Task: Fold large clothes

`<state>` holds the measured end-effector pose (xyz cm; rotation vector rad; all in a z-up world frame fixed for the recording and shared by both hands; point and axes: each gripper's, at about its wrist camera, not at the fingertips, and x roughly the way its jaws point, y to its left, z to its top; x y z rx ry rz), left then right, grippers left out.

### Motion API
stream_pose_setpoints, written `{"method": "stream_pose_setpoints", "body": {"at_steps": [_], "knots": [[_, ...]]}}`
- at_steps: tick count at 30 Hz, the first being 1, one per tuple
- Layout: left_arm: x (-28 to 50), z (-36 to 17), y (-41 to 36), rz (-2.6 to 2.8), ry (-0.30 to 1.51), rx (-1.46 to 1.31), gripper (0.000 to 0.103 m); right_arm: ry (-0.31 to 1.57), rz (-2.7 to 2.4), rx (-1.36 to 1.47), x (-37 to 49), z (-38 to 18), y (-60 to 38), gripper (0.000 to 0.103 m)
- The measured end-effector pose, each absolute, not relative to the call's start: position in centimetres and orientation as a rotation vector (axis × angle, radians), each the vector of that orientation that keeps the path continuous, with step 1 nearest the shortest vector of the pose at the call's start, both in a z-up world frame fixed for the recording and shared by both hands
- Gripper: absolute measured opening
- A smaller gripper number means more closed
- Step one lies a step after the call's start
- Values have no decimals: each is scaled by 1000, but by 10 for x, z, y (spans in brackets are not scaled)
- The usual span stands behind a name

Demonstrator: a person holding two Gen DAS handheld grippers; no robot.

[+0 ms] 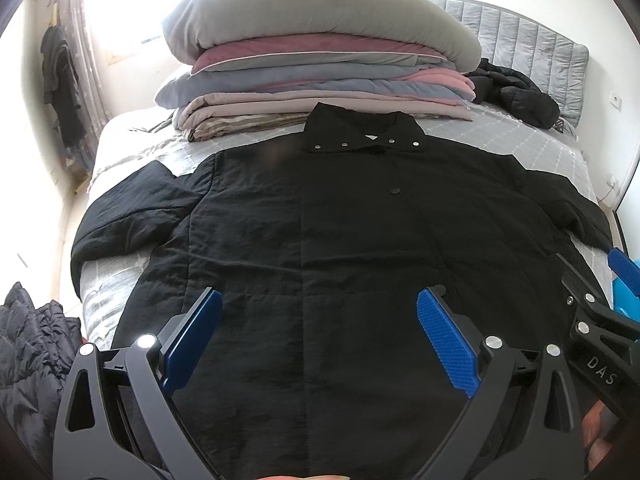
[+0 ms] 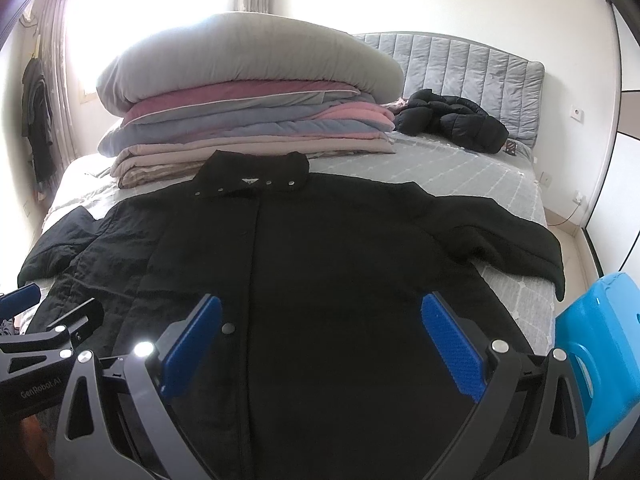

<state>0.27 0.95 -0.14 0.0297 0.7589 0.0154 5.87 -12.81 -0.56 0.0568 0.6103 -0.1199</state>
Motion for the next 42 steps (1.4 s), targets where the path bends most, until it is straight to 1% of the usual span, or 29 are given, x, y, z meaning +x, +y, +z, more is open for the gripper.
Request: {"method": "stream_pose_setpoints", "body": {"at_steps": [42], "knots": [[4, -4, 12, 29, 764, 34, 94, 611, -100, 52, 60, -6, -125, 97]]}}
